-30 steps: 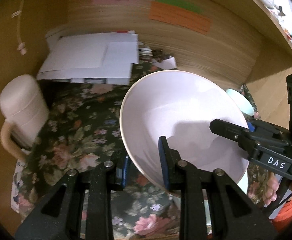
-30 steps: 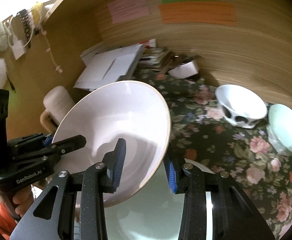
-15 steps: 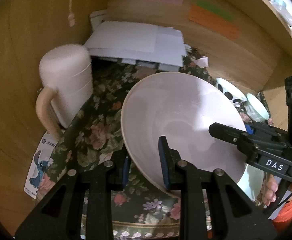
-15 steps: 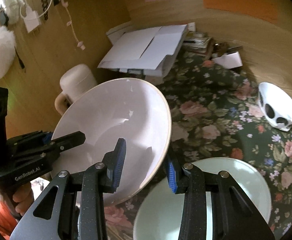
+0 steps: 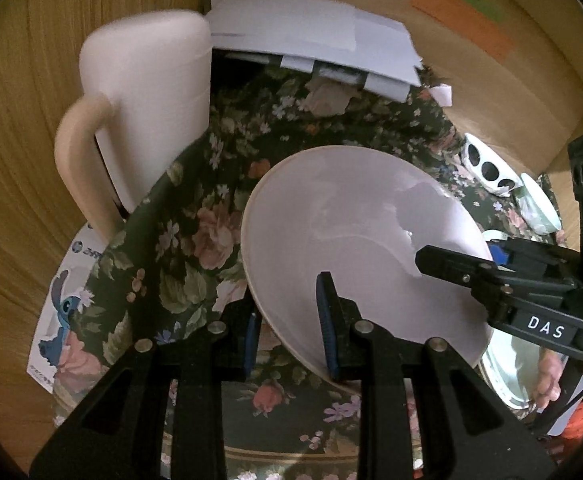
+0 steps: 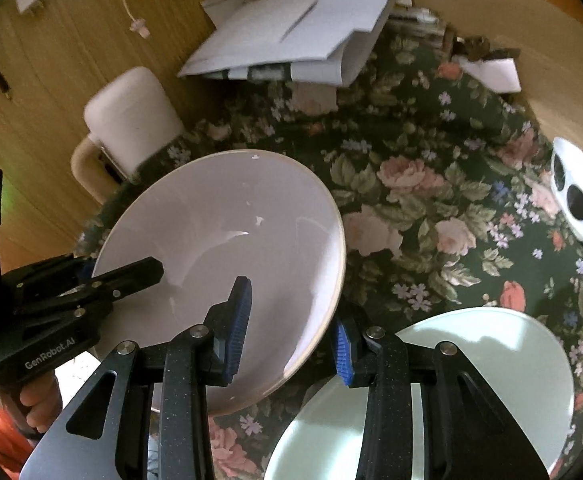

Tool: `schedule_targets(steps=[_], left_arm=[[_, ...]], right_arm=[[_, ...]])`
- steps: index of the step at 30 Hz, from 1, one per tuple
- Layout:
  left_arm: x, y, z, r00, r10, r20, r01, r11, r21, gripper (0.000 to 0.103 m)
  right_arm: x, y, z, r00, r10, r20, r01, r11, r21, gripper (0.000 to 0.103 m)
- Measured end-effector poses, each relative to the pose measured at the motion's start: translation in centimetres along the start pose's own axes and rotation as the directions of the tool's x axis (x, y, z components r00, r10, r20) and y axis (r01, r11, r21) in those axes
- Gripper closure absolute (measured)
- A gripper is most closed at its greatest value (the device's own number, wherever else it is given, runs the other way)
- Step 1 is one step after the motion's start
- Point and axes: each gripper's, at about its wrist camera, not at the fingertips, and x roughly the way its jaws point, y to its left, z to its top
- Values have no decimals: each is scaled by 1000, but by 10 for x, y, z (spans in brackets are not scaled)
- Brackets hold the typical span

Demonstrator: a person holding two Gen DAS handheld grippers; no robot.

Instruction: Organize plates and bowls

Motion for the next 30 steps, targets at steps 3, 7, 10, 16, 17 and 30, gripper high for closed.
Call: schedule_targets(steps=[3, 7, 10, 16, 17, 30], left_arm=[[0, 0, -1, 1000, -8, 10, 8, 1000, -3, 77], [1, 1, 1, 1000, -17, 10, 17, 1000, -6, 77], [0, 2, 0, 1000, -28, 10, 28, 1000, -12, 76], [-8, 8, 1, 1000, 0, 26, 1, 1000, -31, 64], [-10, 9, 2, 1000, 1, 29, 0, 999, -34, 64], [-60, -40, 23, 987, -12, 159, 2, 998, 64, 45]], right_arm=[[2, 4, -1, 1000, -25, 2, 25, 999, -22, 69], [3, 4, 0, 1000, -26, -1, 26, 999, -26, 69], [2, 1, 1, 1000, -27, 7, 28, 999, -20, 69], [-18, -7, 3, 996, -47, 76, 46, 999, 10, 65], [-23, -8, 3, 995, -50, 88, 49, 999, 13, 63], [-95, -32, -9, 965, -116, 236, 108, 993, 47, 52]])
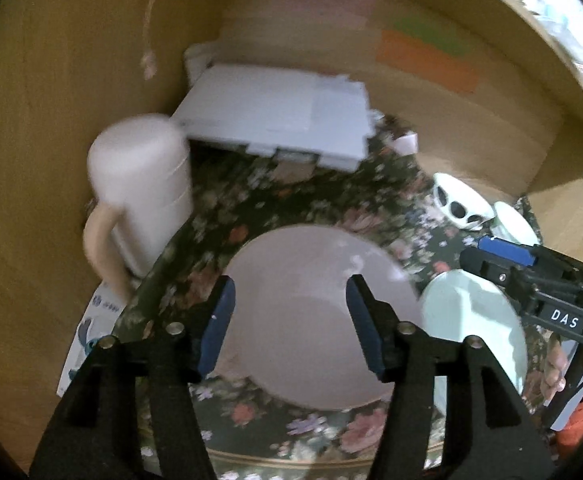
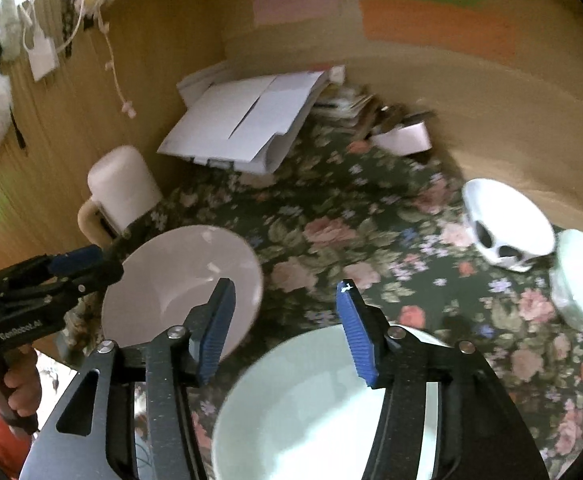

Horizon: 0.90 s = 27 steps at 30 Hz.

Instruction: Organize plates and bowls

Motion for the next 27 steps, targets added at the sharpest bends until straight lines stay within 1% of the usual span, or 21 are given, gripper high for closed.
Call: schedule_targets(steps=[3, 4, 6, 7, 8, 9, 14, 19, 23, 27], left_arm=[[-2, -20, 9, 1000, -16, 21, 15, 999, 28, 40], [-2, -29, 14, 999, -26, 29, 25, 999, 37, 40], [1, -40, 20, 999, -38, 32, 36, 998, 50, 37], [3, -47, 23, 998, -46, 32, 44, 997, 57, 35], [6, -56, 28, 998, -56, 30, 54, 996, 69, 30], [8, -62, 30, 998, -60, 30, 57, 996, 75, 27], [25, -96, 47, 996, -79, 33, 73, 988, 137, 27], [56, -125, 67, 994, -108, 6, 106, 980, 170, 27], [84, -143, 79, 996, -90, -15, 91, 974, 209, 27], [111, -160, 91, 995, -95, -43, 103, 962, 254, 27]], right_arm=[[-13, -15, 0, 999, -28, 25, 27, 1000, 13, 49], [-17, -20, 1, 999, -38, 34, 37, 999, 20, 48], [-25, -34, 1, 996, -70, 49, 68, 997, 32, 45], [-28, -39, 0, 995, -83, 54, 81, 996, 37, 45], [-31, -48, 0, 993, -100, 57, 98, 994, 48, 45], [-33, -56, 0, 992, -112, 57, 108, 992, 59, 45], [-33, -98, 0, 988, -154, 35, 148, 981, 121, 45], [-23, -140, 0, 981, -193, 0, 190, 964, 184, 45], [-7, -169, 1, 975, -218, -35, 220, 949, 226, 45], [11, -195, 4, 973, -219, -68, 229, 934, 273, 45]])
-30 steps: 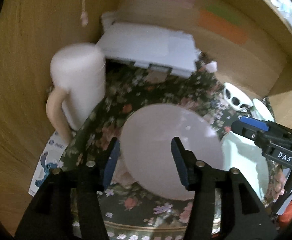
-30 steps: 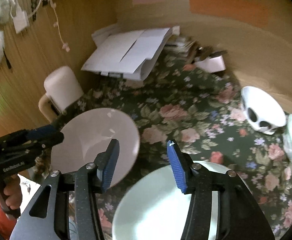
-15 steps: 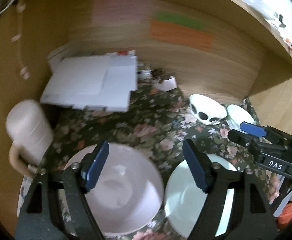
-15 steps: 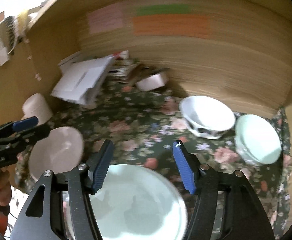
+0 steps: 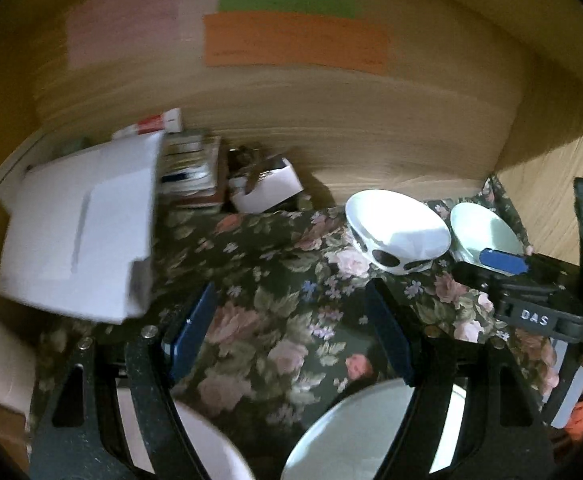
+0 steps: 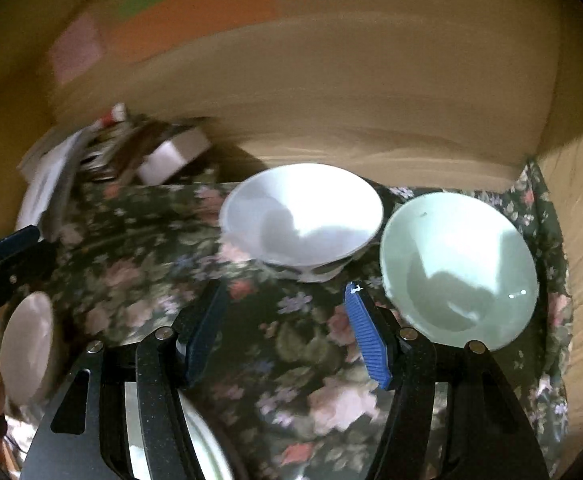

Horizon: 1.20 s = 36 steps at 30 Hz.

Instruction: Organize plates and bowls

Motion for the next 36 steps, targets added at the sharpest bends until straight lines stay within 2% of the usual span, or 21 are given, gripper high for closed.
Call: schedule_targets(steps=[4, 10, 14, 20, 25, 30, 33, 36], left_arm=[[24, -6, 14, 999, -22, -23, 22, 1000, 15, 27], [48, -12, 20, 999, -12, -39, 13, 999, 32, 27], [56, -13, 17, 999, -15, -48, 17, 999, 45, 27], [62, -15, 14, 999, -9, -53, 12, 998, 57, 27], [66, -17, 14, 998, -6, -69, 10, 998, 58, 27], [76, -18, 13, 995, -6, -104, 12, 999, 49, 27], [83, -17, 11, 992, -3, -128, 8, 999, 37, 27], [90, -16, 9, 987, 2, -162, 2, 1000, 28, 27]], right_arm=[[22, -12, 10, 1000, 8, -26, -7, 999, 54, 45], [48, -18, 13, 996, 69, -59, -61, 989, 132, 43], [59, -17, 14, 997, 43, -67, -33, 990, 139, 42], [67, -10, 18, 996, -16, -89, 23, 996, 84, 44], [72, -10, 21, 993, 0, -115, 7, 998, 55, 57], [76, -5, 19, 989, 38, -146, -38, 999, 1, 79], [78, -5, 16, 978, 110, -177, -110, 994, 10, 84], [71, 4, 9, 976, 114, -187, -123, 992, -36, 85]])
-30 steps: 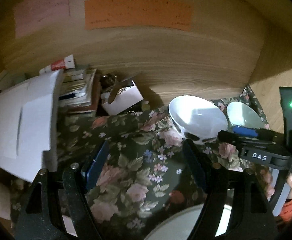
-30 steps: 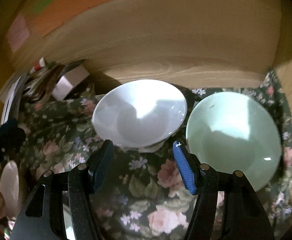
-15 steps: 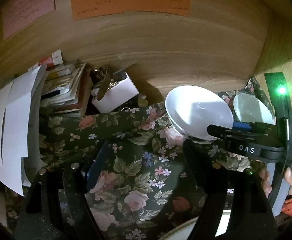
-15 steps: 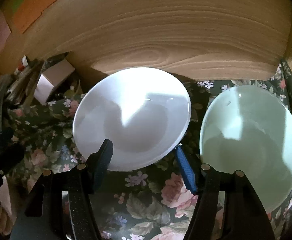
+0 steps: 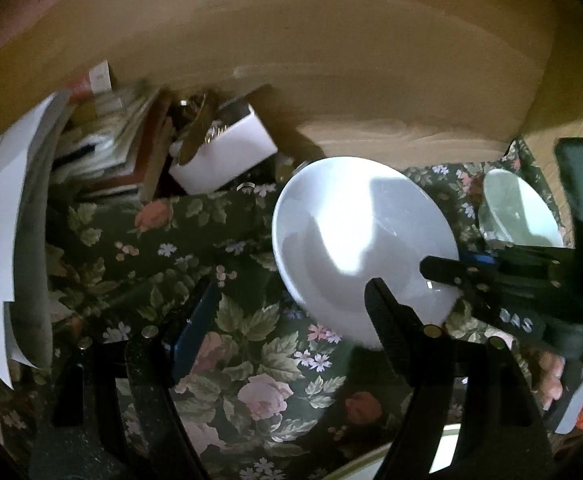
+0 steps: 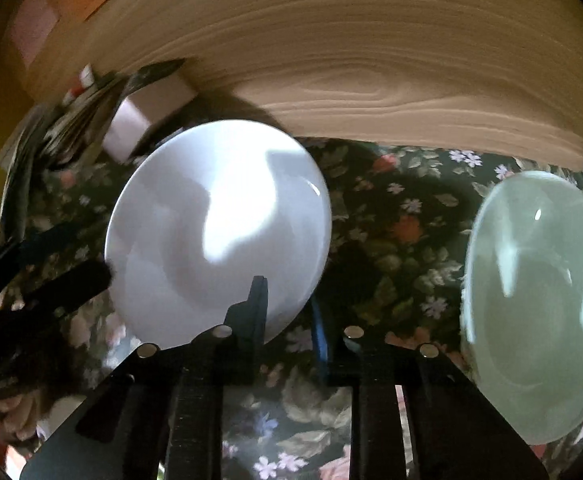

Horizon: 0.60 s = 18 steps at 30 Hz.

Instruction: Organize plates and bowls

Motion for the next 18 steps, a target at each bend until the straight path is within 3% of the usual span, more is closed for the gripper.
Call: schedule_targets(steps=[4, 8, 13, 18], left_arm=[[9, 3, -2, 998, 9, -54, -10, 1000, -15, 29], [16, 6, -5, 993, -22, -113, 17, 999, -42, 38], [19, 6, -6, 992, -18, -129, 13, 999, -42, 48], [29, 0, -8, 986, -27, -167, 23, 999, -31, 67]], right_arm=[[-6, 9, -10, 1000, 8, -20, -9, 999, -45, 85], [-12, 9, -19, 1000, 18, -23, -19, 999, -30, 81], [-24, -1, -22, 998, 55, 9, -55, 997, 52, 63], [-17, -14, -10, 999, 45, 15, -46, 995, 84, 61]])
